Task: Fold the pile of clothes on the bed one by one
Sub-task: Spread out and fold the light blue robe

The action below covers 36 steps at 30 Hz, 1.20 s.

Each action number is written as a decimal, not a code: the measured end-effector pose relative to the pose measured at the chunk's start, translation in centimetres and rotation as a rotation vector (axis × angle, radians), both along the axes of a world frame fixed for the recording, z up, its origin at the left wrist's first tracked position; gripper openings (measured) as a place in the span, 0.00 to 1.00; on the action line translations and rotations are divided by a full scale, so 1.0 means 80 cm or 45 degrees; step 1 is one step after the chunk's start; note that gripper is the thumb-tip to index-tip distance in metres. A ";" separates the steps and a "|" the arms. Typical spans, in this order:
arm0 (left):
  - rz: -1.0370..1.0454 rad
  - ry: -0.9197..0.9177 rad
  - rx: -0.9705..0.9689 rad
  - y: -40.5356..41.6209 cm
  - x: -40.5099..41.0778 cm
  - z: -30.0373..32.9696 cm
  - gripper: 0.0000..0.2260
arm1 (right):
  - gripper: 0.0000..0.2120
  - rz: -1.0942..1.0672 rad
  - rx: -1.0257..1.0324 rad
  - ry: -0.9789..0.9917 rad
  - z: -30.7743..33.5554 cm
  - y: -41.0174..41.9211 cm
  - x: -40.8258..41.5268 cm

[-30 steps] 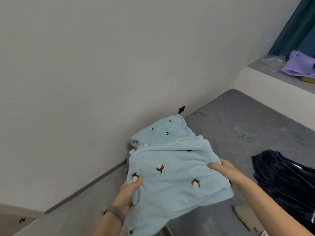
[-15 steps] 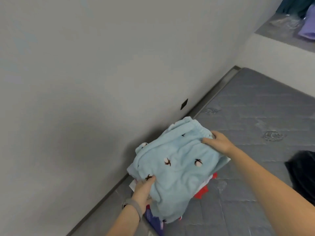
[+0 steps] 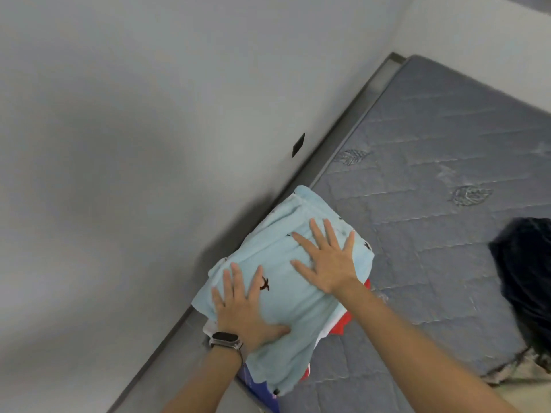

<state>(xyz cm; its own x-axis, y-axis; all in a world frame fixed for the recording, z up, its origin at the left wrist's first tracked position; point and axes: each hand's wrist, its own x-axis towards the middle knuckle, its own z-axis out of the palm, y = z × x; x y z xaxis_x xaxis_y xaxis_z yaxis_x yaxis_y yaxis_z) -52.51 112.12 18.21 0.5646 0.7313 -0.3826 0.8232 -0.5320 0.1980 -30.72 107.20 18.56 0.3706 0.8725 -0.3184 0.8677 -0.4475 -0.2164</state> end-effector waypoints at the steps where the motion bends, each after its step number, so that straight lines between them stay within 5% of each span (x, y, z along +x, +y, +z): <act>1: 0.001 0.029 -0.023 0.004 -0.002 -0.012 0.61 | 0.30 0.029 0.035 -0.028 -0.014 -0.002 0.005; 18: 0.030 -0.102 -0.007 -0.001 0.031 -0.130 0.60 | 0.33 -0.030 0.515 -0.051 -0.160 -0.002 0.032; 30: -0.022 0.013 0.050 -0.002 0.015 -0.066 0.61 | 0.33 -0.034 0.421 0.113 -0.097 -0.018 0.032; 33: -0.055 -0.151 0.128 -0.034 0.027 -0.029 0.51 | 0.31 -0.087 0.620 0.248 -0.067 -0.068 0.037; 36: -0.376 -0.419 0.325 -0.095 0.068 -0.003 0.32 | 0.28 -0.326 0.797 0.280 -0.052 -0.169 0.052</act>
